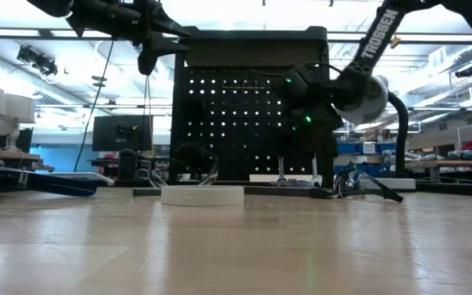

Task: Hang tools onto peg board
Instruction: Unhang the right wrench from the peg board

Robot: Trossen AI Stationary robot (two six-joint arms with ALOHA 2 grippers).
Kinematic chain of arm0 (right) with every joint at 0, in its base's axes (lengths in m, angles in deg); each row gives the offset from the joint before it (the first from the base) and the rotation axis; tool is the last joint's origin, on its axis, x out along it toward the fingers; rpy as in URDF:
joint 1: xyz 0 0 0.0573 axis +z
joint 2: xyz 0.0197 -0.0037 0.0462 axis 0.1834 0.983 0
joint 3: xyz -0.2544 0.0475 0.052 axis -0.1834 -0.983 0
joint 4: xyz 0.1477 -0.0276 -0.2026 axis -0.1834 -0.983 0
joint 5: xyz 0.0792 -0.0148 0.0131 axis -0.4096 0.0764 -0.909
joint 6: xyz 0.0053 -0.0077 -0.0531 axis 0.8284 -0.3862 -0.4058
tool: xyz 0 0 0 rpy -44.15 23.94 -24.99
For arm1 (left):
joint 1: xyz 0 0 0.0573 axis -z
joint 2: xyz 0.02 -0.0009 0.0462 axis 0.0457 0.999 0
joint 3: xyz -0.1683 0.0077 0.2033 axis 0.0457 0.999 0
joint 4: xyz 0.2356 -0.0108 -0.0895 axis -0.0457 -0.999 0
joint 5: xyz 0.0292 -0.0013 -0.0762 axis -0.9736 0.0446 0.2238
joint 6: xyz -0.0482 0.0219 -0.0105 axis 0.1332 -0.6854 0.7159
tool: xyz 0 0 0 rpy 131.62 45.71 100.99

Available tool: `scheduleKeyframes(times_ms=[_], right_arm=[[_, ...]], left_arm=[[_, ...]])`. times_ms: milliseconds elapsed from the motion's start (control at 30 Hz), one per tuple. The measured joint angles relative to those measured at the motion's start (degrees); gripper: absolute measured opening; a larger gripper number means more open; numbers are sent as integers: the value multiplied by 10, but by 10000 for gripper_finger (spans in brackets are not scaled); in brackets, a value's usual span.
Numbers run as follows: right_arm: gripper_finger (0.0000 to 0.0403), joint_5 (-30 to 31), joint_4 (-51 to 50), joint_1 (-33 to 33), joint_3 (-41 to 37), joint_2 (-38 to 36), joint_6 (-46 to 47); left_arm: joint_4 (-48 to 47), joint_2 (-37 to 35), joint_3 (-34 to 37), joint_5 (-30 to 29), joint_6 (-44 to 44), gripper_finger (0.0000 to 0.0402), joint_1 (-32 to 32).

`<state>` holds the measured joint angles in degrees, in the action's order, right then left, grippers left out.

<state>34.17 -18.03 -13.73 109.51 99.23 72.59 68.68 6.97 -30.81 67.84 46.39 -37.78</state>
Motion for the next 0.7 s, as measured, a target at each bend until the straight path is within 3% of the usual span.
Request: scheduleKeyframes(times_ms=[233, 467, 700], right_arm=[[147, 19, 174, -11, -87, 0, -44], [145, -12, 148, -64, -90, 0, -87], [144, -11, 139, -74, -90, 0, -46]], left_arm=[[-1, 0, 0, 1, -9, 156, 0], [-2, 0, 0, 1, -9, 156, 0], [-2, 0, 0, 6, -8, 156, 0]])
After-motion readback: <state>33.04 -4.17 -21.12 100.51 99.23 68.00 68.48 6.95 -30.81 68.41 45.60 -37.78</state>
